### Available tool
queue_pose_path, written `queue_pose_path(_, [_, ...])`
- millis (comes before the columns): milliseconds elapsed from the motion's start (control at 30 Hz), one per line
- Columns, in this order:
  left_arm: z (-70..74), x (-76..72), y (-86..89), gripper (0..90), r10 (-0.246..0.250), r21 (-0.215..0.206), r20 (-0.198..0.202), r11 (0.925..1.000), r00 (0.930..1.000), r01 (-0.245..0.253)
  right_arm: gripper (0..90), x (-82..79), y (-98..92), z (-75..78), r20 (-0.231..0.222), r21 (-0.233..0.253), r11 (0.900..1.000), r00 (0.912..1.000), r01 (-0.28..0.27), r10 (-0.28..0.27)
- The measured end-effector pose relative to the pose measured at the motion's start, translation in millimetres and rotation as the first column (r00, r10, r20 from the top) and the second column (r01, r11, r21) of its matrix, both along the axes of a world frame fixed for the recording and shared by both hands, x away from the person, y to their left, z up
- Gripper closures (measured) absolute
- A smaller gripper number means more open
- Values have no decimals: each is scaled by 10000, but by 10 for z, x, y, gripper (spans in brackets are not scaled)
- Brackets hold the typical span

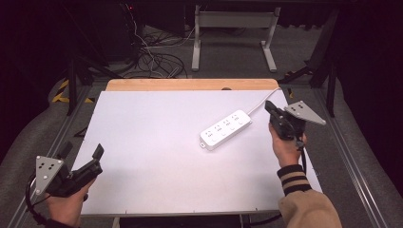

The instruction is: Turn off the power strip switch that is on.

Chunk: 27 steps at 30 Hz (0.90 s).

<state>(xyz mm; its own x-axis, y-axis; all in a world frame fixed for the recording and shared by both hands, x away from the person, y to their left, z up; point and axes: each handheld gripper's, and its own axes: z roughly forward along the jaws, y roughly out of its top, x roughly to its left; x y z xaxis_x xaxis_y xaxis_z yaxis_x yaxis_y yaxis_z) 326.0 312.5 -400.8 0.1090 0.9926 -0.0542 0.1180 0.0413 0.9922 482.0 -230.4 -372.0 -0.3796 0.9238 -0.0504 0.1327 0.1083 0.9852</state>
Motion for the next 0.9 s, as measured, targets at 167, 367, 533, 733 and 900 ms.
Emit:
queue_pose_path(167, [8, 73, -39, 102, -162, -53, 3, 9999, 9999, 162, 900, -267, -181, -13, 541, 167, 9991, 9978, 382, -391])
queue_pose_path(367, [11, 114, -81, 102, -305, -15, 40, 9995, 9995, 305, 900, -425, -248, -90, 842, 602, 9958, 9937, 696, -745])
queue_pose_path(533, [16, 111, -80, 102, -305, -20, 65, 9995, 9995, 305, 900, -473, -234, -135, 949, 636, 9950, 9921, 765, -824])
queue_pose_path(733, [12, 96, -63, 102, -223, -39, 24, 9997, 9997, 223, 900, -465, -284, -134, 1077, 839, 9913, 9880, 1019, -1106])
queue_pose_path(900, [7, 96, -59, 102, -215, -4, -10, 9998, 9998, 215, 900, -464, -311, -139, 1176, 839, 9907, 9862, 1072, -1167])
